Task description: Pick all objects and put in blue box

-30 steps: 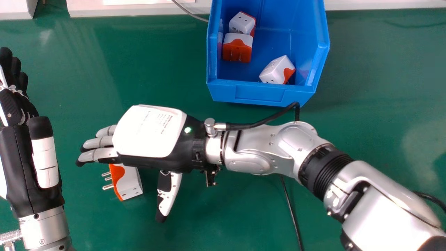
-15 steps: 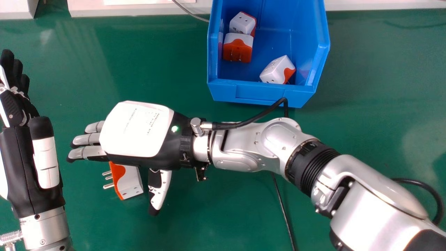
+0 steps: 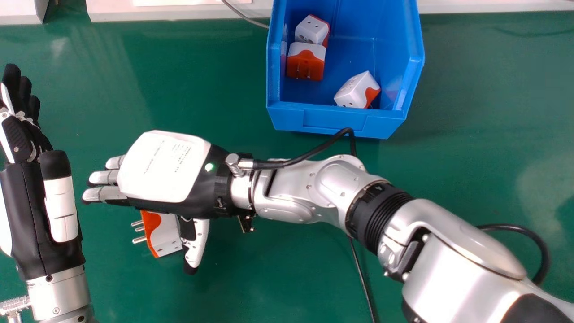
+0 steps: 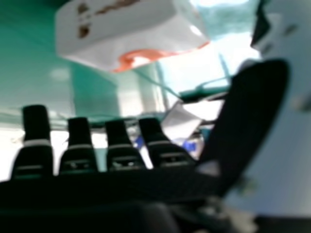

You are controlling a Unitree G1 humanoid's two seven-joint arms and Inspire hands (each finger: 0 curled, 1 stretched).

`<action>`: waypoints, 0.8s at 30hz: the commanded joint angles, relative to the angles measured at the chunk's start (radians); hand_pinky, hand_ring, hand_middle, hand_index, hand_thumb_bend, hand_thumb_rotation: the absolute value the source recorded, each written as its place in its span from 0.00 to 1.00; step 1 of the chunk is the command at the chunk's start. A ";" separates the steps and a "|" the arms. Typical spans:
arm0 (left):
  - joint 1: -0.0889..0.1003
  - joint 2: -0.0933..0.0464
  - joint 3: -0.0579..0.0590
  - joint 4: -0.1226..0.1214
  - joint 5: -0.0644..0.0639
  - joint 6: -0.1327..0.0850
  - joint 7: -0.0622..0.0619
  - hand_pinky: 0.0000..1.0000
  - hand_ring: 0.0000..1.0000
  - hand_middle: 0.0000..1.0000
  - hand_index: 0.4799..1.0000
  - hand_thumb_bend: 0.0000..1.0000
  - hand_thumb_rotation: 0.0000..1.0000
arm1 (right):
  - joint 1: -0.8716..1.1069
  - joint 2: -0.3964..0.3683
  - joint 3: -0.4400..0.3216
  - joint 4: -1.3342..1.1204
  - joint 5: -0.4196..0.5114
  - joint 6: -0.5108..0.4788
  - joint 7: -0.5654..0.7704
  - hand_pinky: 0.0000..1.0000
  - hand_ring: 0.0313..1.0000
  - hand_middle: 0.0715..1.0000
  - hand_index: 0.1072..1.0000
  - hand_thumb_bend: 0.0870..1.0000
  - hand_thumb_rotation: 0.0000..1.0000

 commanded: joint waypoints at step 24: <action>-0.029 0.000 -0.015 0.020 -0.050 -0.032 -0.029 1.00 1.00 1.00 0.87 0.76 1.00 | -0.025 0.079 0.181 0.054 -0.078 0.097 0.011 0.76 0.88 0.92 0.88 1.00 0.29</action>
